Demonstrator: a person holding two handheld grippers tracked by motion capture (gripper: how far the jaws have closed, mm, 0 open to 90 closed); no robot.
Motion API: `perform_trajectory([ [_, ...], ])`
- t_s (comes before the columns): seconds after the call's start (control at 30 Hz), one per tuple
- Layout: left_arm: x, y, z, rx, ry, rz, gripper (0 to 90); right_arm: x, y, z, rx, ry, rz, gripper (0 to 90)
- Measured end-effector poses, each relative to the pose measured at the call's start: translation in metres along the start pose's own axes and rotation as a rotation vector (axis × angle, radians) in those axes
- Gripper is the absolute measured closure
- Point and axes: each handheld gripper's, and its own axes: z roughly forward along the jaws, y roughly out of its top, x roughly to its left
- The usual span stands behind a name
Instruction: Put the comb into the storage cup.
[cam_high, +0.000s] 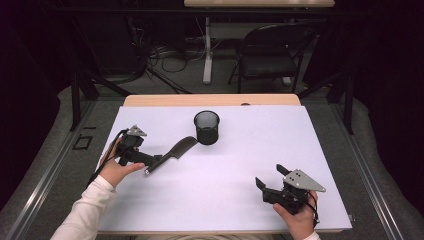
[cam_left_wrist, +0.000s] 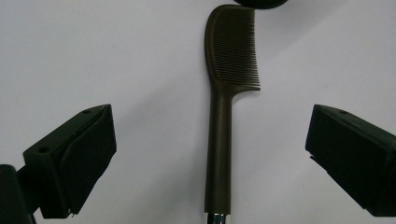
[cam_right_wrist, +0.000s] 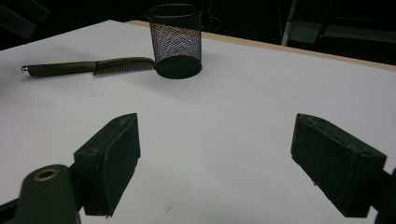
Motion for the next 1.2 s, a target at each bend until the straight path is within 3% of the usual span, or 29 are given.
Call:
perform_trajectory([
  [0.6,0.002,0.012,0.016,0.134,0.031,0.034,1.8,0.000,0.000,0.001,0.004,0.004,-0.004,15.7],
  [1.2,0.005,0.018,0.026,0.237,0.046,0.052,2.0,0.000,-0.001,0.002,0.007,0.009,0.004,15.7],
])
